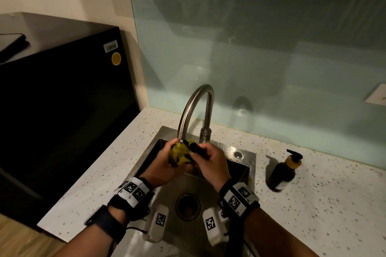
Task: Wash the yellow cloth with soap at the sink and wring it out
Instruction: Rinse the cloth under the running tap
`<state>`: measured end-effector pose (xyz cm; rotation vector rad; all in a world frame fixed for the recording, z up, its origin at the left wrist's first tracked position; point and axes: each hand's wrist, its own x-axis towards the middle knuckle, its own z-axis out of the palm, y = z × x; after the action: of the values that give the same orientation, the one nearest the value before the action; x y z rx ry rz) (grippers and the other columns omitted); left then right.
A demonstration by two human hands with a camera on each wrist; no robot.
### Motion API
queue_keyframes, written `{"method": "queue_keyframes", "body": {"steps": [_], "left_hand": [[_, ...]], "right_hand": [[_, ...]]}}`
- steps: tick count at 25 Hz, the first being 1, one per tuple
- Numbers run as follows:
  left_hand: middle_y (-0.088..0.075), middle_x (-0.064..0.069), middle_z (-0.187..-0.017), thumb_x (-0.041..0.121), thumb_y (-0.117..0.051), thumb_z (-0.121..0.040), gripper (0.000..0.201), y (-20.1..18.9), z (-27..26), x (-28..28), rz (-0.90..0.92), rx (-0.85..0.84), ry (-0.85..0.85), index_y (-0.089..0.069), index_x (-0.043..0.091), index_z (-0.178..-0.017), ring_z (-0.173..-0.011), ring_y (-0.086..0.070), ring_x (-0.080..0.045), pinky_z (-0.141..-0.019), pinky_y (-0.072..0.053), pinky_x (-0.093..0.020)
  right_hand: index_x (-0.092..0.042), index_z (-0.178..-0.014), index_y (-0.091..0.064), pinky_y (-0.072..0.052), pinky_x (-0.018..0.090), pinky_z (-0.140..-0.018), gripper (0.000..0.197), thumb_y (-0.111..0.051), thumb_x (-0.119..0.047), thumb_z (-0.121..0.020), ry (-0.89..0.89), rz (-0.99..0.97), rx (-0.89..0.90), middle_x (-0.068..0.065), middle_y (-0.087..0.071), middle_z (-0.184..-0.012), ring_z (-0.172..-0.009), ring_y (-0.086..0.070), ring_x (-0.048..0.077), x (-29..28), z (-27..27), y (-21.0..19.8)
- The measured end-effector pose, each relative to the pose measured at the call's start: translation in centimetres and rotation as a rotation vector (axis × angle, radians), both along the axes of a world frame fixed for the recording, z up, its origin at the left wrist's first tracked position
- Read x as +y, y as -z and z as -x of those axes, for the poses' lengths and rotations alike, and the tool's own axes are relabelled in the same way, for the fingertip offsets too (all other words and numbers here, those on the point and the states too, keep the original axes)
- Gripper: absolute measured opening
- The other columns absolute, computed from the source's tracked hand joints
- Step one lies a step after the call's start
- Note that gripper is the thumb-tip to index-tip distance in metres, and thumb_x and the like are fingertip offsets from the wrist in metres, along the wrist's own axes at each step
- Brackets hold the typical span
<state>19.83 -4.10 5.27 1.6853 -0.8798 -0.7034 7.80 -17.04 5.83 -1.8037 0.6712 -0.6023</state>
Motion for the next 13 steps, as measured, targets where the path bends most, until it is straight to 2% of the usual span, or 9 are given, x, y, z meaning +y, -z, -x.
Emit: {"method": "queue_keyframes", "body": {"steps": [2,3,5,7,8,10,12,13], "left_hand": [[-0.062,-0.025,-0.113,-0.009,-0.065,-0.088,0.06,-0.3,0.5,0.2,0.048,0.148,0.04,-0.043,0.024,-0.133,-0.099,-0.064,-0.034,-0.091,-0.053,-0.053],[-0.059,-0.034,-0.115,-0.013,-0.059,-0.09,0.058,-0.2,0.6,0.0,0.059,0.208,0.016,-0.045,0.023,-0.132,-0.098,-0.062,-0.041,-0.091,-0.05,-0.061],[-0.057,-0.035,-0.123,-0.019,-0.055,-0.089,0.063,0.1,0.8,-0.3,0.064,0.312,-0.031,-0.044,0.017,-0.14,-0.108,-0.063,-0.044,-0.098,-0.046,-0.067],[-0.06,-0.03,-0.125,-0.022,-0.048,-0.087,0.066,0.1,0.7,-0.2,0.061,0.42,-0.049,-0.047,0.017,-0.14,-0.113,-0.062,-0.04,-0.1,-0.046,-0.065],[-0.06,-0.03,-0.123,-0.019,-0.044,-0.085,0.062,-0.1,0.7,-0.1,0.073,0.5,-0.047,-0.051,0.015,-0.136,-0.112,-0.061,-0.041,-0.099,-0.048,-0.063],[-0.058,-0.029,-0.118,-0.001,-0.049,-0.082,0.051,-0.8,0.9,0.0,0.124,0.651,-0.024,-0.052,0.009,-0.132,-0.109,-0.059,-0.042,-0.088,-0.053,-0.055],[-0.061,-0.023,-0.116,0.021,-0.059,-0.092,0.039,-1.3,1.4,-0.4,0.095,0.672,-0.094,-0.052,0.012,-0.129,-0.103,-0.063,-0.035,-0.077,-0.058,-0.044],[-0.063,-0.02,-0.116,0.028,-0.059,-0.098,0.032,-1.3,1.5,-0.7,0.054,0.644,-0.144,-0.051,0.016,-0.126,-0.1,-0.065,-0.031,-0.072,-0.059,-0.041]], "right_hand": [[-0.021,-0.104,-0.065,-0.056,0.02,-0.08,0.017,-0.071,-0.026,-0.088,-0.049,0.001,0.008,-0.007,-0.069,-0.1,-0.093,-0.066,0.005,0.3,-0.2,0.4],[-0.022,-0.109,-0.065,-0.055,0.021,-0.084,0.021,-0.07,-0.027,-0.089,-0.098,0.005,0.032,-0.006,-0.068,-0.104,-0.097,-0.065,0.006,0.6,-0.2,0.6],[-0.026,-0.123,-0.06,-0.051,0.017,-0.09,0.037,-0.071,-0.029,-0.088,-0.209,0.031,0.078,-0.006,-0.065,-0.117,-0.107,-0.062,0.005,0.9,-0.1,1.0],[-0.028,-0.136,-0.052,-0.046,0.014,-0.094,0.052,-0.071,-0.026,-0.088,-0.305,0.076,0.115,-0.006,-0.059,-0.131,-0.117,-0.057,0.005,0.8,0.1,1.0],[-0.029,-0.14,-0.048,-0.044,0.014,-0.097,0.058,-0.071,-0.023,-0.088,-0.338,0.106,0.136,-0.008,-0.055,-0.135,-0.12,-0.053,0.004,0.7,0.2,0.9],[-0.03,-0.142,-0.047,-0.044,0.017,-0.102,0.065,-0.073,-0.017,-0.084,-0.353,0.195,0.148,-0.009,-0.053,-0.135,-0.12,-0.051,0.003,0.7,0.3,0.6],[-0.027,-0.133,-0.058,-0.048,0.021,-0.1,0.058,-0.072,-0.007,-0.081,-0.326,0.272,0.109,-0.005,-0.061,-0.126,-0.113,-0.058,0.005,1.0,0.2,0.4],[-0.025,-0.126,-0.063,-0.05,0.02,-0.096,0.052,-0.069,-0.002,-0.08,-0.316,0.32,0.104,-0.003,-0.065,-0.12,-0.107,-0.06,0.006,1.2,0.2,0.3]]}}
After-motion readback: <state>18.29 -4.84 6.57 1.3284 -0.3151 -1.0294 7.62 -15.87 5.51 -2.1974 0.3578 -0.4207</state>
